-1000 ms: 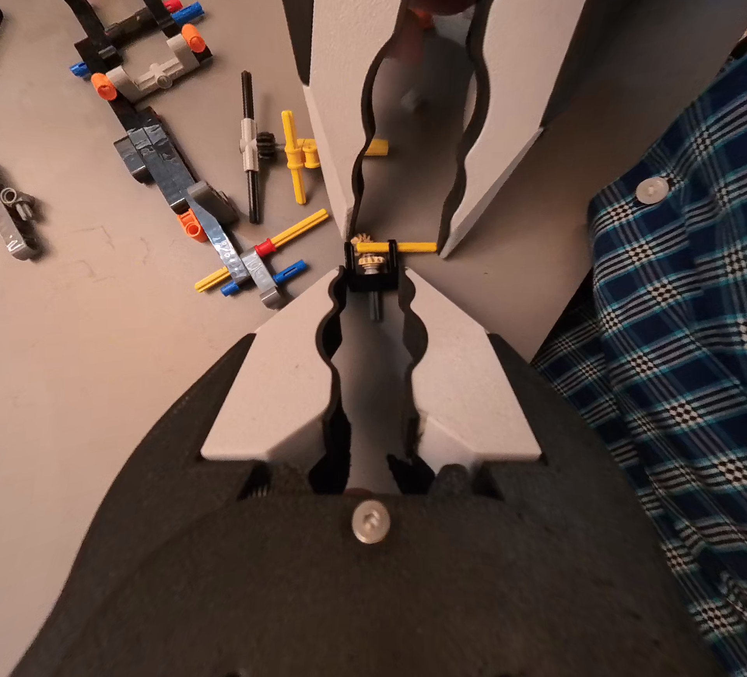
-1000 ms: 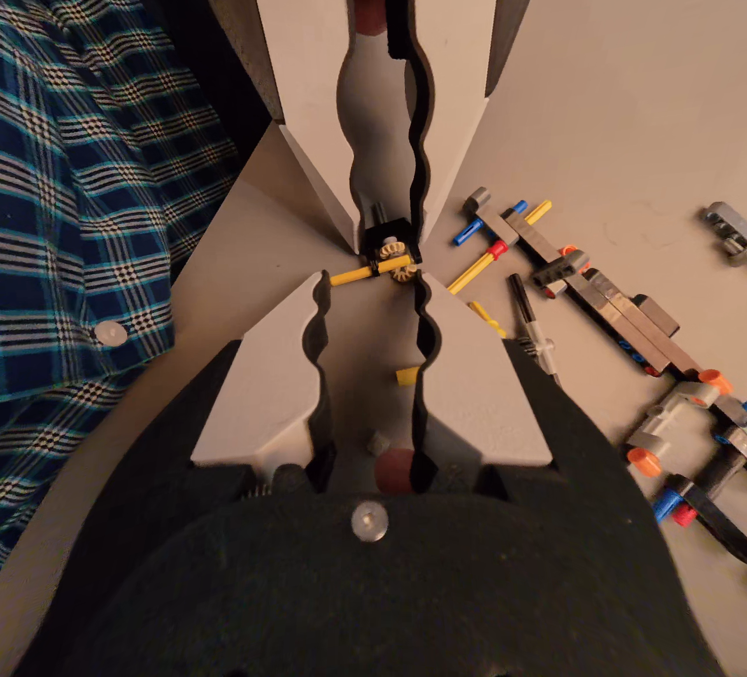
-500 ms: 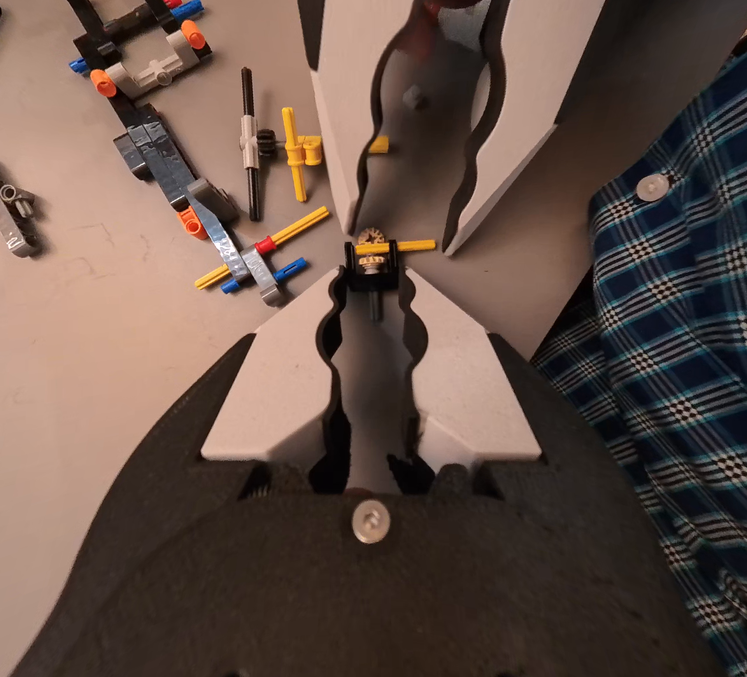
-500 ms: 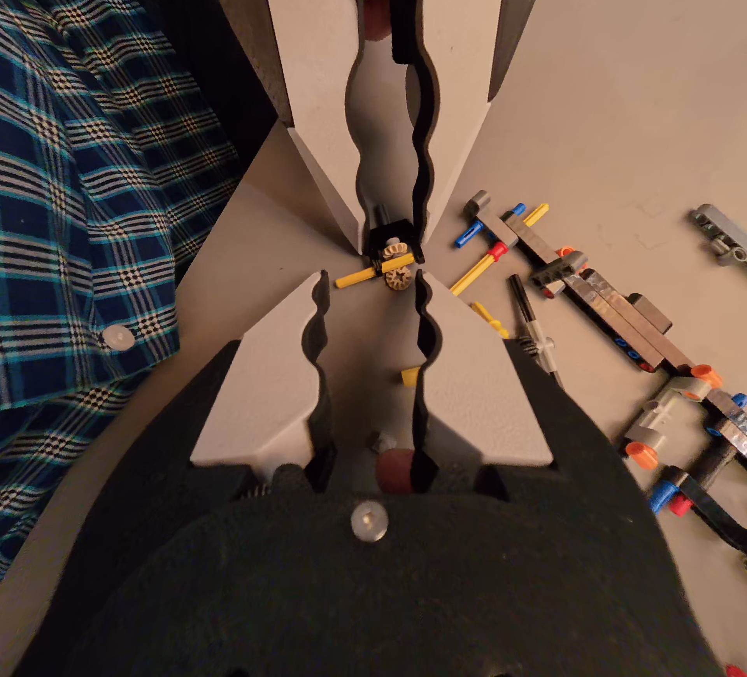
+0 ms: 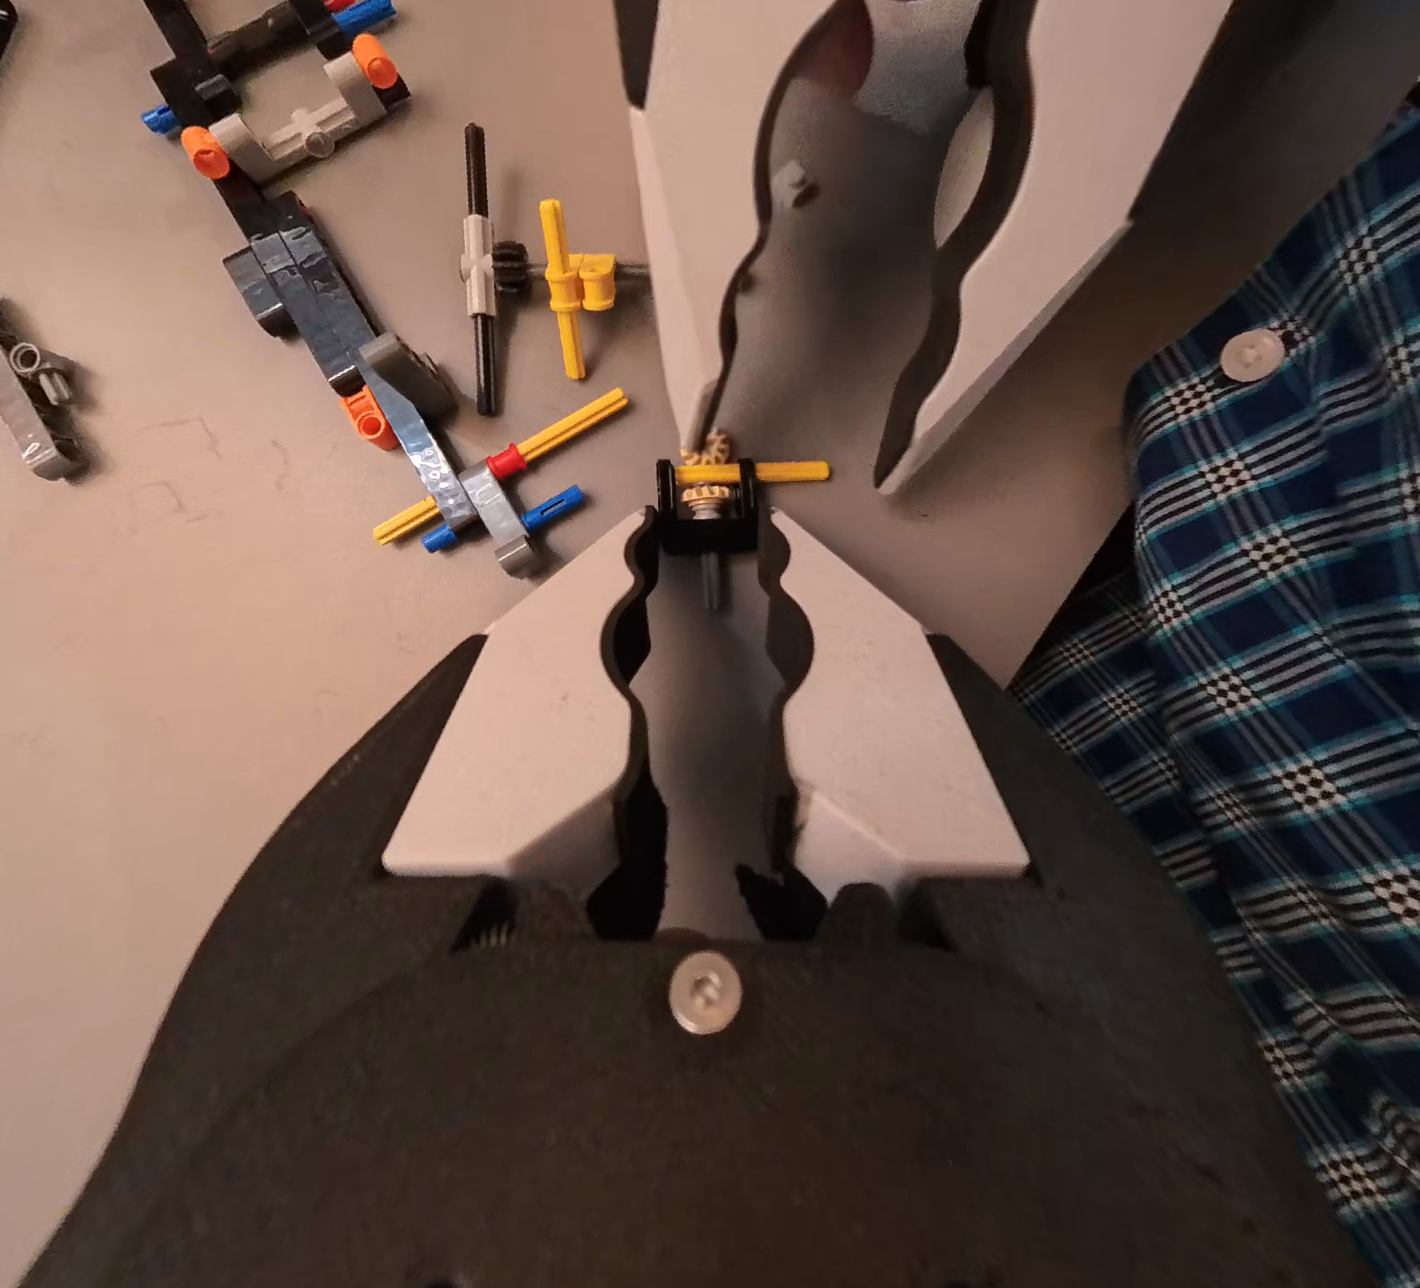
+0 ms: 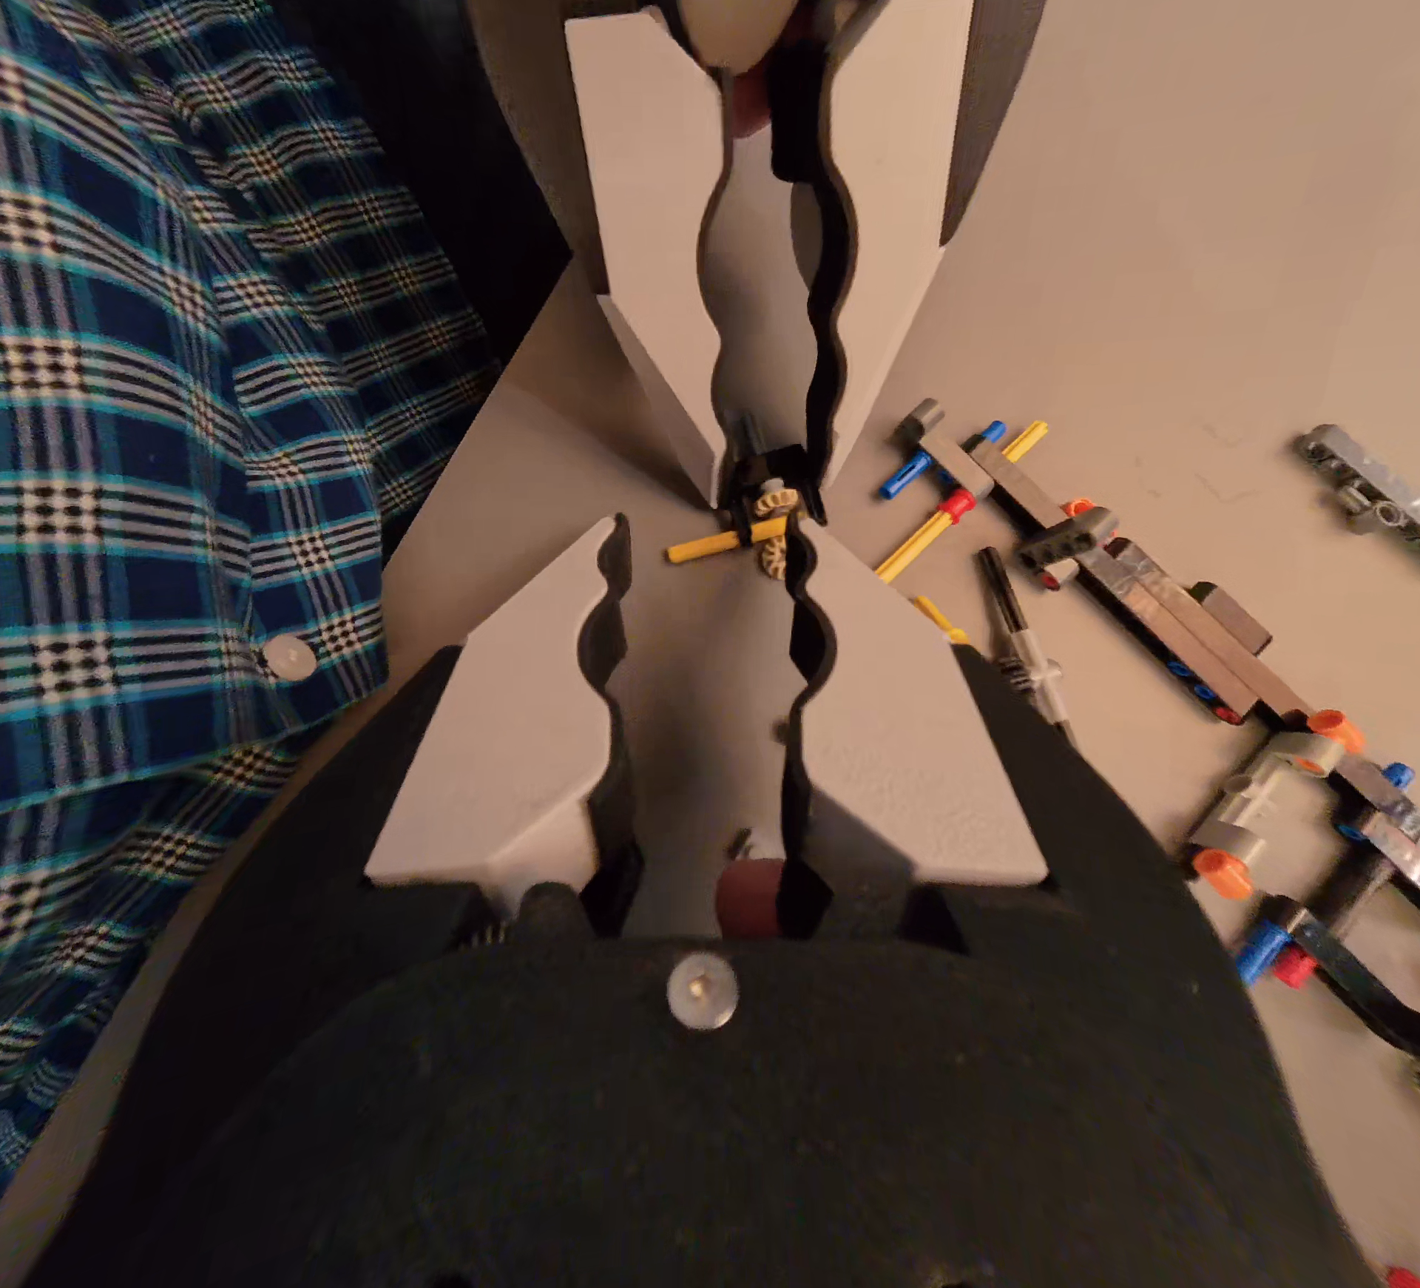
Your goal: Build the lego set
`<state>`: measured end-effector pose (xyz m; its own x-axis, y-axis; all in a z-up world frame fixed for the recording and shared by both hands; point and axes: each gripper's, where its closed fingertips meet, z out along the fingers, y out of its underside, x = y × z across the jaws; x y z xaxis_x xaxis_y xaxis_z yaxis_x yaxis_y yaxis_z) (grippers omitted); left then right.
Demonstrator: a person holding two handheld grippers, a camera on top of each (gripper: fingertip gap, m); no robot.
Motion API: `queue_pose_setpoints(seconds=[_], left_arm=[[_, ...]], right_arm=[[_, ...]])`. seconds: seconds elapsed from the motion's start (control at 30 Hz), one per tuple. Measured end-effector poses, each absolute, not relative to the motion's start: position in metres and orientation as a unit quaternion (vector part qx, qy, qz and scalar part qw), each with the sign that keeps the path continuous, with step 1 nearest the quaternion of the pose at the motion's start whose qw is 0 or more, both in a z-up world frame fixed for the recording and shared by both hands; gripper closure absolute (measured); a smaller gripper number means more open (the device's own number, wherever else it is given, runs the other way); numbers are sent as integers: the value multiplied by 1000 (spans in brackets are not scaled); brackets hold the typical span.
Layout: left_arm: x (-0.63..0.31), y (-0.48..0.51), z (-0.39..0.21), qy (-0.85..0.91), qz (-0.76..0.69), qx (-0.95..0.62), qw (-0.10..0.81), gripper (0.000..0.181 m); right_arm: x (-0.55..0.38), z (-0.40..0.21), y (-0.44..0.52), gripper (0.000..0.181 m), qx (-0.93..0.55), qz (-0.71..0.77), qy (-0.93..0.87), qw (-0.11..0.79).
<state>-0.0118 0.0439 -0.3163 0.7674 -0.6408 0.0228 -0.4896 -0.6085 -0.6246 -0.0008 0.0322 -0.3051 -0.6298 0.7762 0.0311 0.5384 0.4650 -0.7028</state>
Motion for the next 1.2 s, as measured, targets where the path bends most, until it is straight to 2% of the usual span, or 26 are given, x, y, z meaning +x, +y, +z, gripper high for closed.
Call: queue_pose_setpoints(seconds=[0.1,0.33,0.73,1.2], left_arm=[[-12,45,-317,316,-123,-889,308,158],[-14,46,-317,312,-107,-889,319,158],[-23,56,-306,325,-38,-873,362,159],[-25,57,-307,306,-54,-880,359,159]], right_arm=[[-2,-312,34,138,-381,321,-849,173],[0,-313,32,143,-365,323,-857,167],[-12,-308,39,127,-384,337,-840,184],[-11,-310,38,131,-366,333,-849,185]])
